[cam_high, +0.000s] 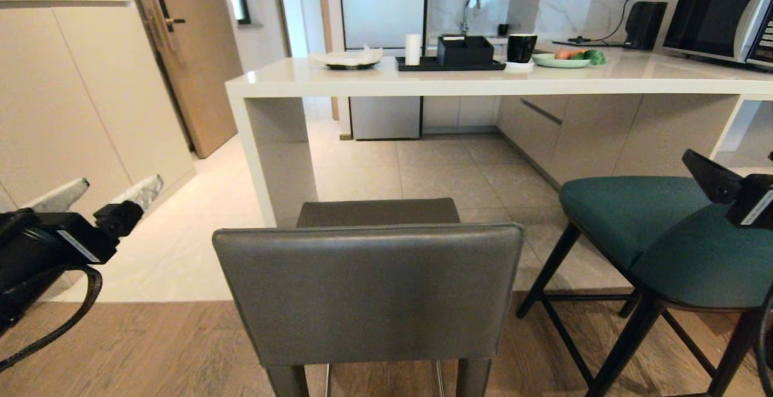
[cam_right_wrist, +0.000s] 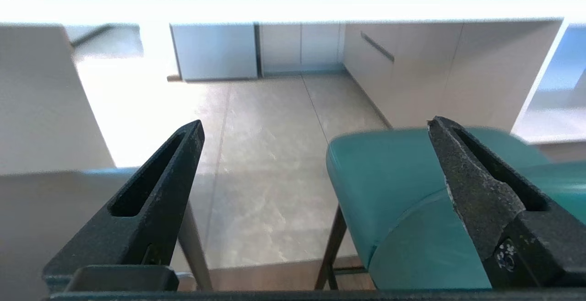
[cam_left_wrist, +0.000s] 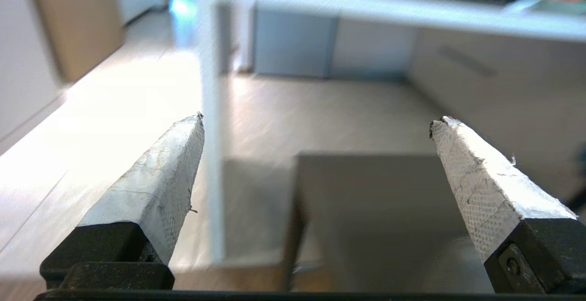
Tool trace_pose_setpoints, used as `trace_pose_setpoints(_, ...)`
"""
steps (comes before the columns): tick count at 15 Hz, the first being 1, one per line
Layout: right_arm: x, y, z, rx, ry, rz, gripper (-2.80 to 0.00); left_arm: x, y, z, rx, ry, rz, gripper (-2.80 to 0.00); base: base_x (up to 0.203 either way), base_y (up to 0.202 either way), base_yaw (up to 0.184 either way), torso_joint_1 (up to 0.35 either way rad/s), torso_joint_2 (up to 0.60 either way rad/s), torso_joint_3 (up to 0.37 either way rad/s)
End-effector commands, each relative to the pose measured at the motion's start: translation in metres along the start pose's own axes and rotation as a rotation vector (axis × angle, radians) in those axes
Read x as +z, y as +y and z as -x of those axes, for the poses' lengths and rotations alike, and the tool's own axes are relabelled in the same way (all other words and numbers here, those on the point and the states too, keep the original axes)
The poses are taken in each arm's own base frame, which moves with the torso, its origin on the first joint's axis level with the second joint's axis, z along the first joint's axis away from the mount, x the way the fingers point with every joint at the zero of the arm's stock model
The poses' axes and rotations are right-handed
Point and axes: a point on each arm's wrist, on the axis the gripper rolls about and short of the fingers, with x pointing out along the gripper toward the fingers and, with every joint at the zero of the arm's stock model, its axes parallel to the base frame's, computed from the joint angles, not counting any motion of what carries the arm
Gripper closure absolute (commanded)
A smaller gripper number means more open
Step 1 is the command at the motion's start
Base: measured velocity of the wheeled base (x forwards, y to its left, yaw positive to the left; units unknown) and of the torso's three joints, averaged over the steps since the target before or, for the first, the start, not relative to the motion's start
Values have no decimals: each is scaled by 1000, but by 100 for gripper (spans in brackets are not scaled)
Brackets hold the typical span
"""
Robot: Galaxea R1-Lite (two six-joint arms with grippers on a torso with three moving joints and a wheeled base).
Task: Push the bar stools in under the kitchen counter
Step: Push the blue chair back under the dining table
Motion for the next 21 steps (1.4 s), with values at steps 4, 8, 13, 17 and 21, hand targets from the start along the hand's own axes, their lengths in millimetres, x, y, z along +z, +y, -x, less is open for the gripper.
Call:
trace_pose_setpoints(4, 51, -9, 83, 12, -148, -20, -280, 71, -28, 82, -90, -79, 9, -280, 0, 0, 0, 0, 0, 0)
trace_pose_setpoints(8, 51, -16, 147, 15, -167, -19, -280, 72, -32, 148, -42, -152, -28, -280, 0, 0, 0, 0, 0, 0)
trace_pose_setpoints(13, 24, -21, 213, -4, -138, -2, -280, 13, -30, 188, 7, -25, -144, -280, 0, 0, 0, 0, 0, 0)
trace_pose_setpoints(17, -26, -17, 232, -1, -81, 32, -280, -29, -25, 196, -13, -10, -200, -280, 0, 0, 0, 0, 0, 0)
trace_pose_setpoints(21, -73, -13, 228, 29, 30, 63, -280, -64, -24, 213, -91, 100, -201, -280, 0, 0, 0, 0, 0, 0)
